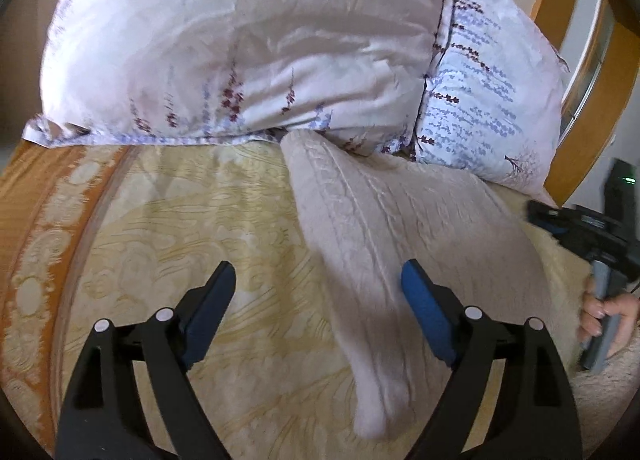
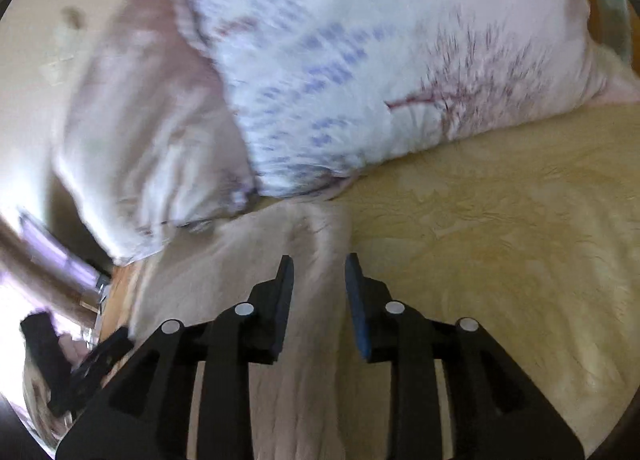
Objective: Fold small clothes
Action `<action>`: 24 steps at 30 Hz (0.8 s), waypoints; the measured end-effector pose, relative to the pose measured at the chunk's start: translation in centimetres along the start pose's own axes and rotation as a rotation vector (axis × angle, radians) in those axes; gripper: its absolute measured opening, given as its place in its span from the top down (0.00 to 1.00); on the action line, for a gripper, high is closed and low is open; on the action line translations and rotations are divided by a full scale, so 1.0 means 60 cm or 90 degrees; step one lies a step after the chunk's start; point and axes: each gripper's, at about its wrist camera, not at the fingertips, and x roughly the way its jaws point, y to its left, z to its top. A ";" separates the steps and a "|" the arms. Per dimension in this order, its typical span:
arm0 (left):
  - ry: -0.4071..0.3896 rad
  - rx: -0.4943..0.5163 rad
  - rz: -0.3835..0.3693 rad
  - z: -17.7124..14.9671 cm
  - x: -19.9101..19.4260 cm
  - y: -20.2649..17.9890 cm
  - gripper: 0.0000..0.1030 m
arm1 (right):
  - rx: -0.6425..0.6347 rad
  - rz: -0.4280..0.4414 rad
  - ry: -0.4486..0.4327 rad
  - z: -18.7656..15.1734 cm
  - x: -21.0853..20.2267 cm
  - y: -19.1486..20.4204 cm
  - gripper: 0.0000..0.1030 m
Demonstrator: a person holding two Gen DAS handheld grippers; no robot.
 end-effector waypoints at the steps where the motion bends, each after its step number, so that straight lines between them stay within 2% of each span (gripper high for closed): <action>1: -0.004 0.004 0.005 -0.006 -0.009 -0.001 0.17 | -0.029 0.014 -0.001 -0.014 -0.013 0.016 0.73; 5: 0.001 0.014 0.024 -0.029 -0.022 -0.001 0.17 | -0.142 0.020 0.005 -0.071 -0.046 0.074 0.73; 8: 0.012 0.032 0.046 -0.047 -0.019 -0.005 0.17 | -0.192 -0.010 0.020 -0.100 -0.040 0.095 0.73; 9: 0.013 0.037 0.055 -0.050 -0.015 -0.006 0.17 | -0.211 -0.041 0.033 -0.109 -0.028 0.098 0.73; 12: 0.027 0.055 0.073 -0.054 -0.003 -0.008 0.17 | -0.221 -0.126 0.081 -0.134 0.007 0.086 0.73; 16: 0.052 0.082 0.107 -0.063 0.015 -0.012 0.17 | -0.200 -0.140 0.064 -0.151 0.005 0.076 0.71; 20: 0.042 0.077 0.109 -0.063 0.012 -0.013 0.17 | -0.180 -0.143 0.046 -0.151 -0.001 0.075 0.68; 21: 0.031 0.074 0.105 -0.065 0.005 -0.014 0.17 | -0.176 -0.143 0.040 -0.153 -0.004 0.078 0.65; 23: 0.013 0.073 0.095 -0.069 -0.009 -0.018 0.16 | -0.167 -0.145 0.014 -0.154 -0.022 0.079 0.40; 24: 0.004 0.070 0.092 -0.073 -0.018 -0.018 0.15 | -0.166 -0.148 0.001 -0.157 -0.030 0.079 0.23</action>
